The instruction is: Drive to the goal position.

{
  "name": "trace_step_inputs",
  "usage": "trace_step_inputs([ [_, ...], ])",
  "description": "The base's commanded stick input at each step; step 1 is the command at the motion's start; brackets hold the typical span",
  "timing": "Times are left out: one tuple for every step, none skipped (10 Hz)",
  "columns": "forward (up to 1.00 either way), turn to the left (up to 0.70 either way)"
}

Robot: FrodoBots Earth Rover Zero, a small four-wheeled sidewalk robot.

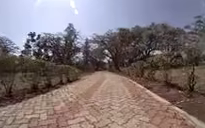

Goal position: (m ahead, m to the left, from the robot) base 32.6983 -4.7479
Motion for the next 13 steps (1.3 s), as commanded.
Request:
trace_step_inputs([
  [1.00, 0.00],
  [1.00, 0.00],
  [1.00, 0.00],
  [1.00, 0.00],
  [1.00, 0.00],
  [1.00, 0.00],
  [1.00, 0.00],
  [1.00, 0.00],
  [1.00, 0.00],
  [1.00, 0.00],
  [1.00, 0.00],
  [1.00, 0.00],
  [1.00, -0.21],
])
